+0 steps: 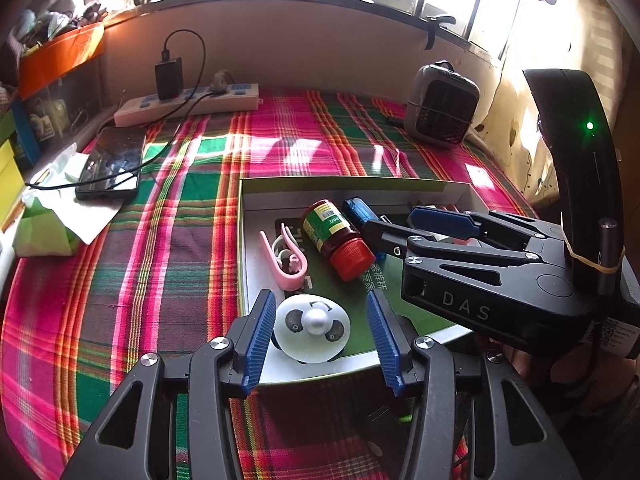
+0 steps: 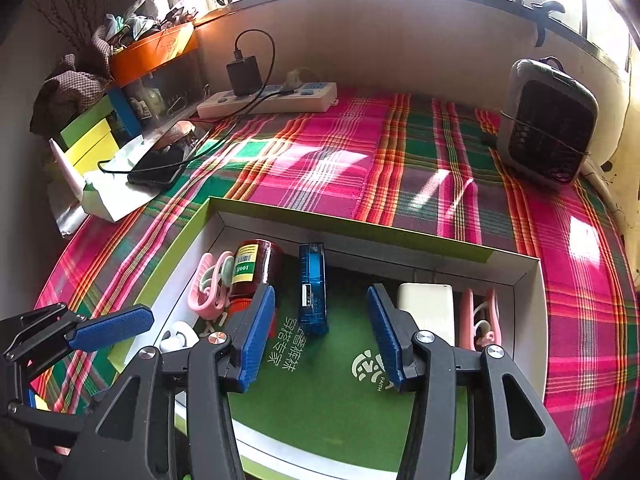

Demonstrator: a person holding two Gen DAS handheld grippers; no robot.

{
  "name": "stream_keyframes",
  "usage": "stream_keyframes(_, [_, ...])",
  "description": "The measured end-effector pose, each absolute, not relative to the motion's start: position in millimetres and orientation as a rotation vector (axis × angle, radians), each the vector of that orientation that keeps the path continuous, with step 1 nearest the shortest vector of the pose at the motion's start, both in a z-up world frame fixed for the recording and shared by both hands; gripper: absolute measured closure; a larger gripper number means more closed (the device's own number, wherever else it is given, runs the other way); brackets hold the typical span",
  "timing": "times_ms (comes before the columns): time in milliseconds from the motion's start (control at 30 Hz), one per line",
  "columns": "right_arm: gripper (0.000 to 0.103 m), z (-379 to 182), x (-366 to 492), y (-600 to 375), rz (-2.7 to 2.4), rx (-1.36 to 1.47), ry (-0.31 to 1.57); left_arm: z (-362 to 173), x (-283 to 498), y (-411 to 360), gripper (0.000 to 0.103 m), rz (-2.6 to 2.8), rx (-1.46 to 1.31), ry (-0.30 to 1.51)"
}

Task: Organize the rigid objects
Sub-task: 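Move both tools back toward the green spool and remaining items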

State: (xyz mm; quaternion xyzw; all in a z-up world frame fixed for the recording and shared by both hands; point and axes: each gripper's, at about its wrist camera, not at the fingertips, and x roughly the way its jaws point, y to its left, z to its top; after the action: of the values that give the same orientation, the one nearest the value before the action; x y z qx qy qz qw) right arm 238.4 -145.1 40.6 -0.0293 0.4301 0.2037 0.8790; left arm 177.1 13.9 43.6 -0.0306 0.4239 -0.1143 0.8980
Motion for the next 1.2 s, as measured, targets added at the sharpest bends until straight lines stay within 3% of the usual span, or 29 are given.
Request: stream_keyframes(1200, [0.052, 60, 142, -228, 0.267, 0.034, 0.821, 52, 112, 23, 0.055, -0.226, -0.116, 0.848])
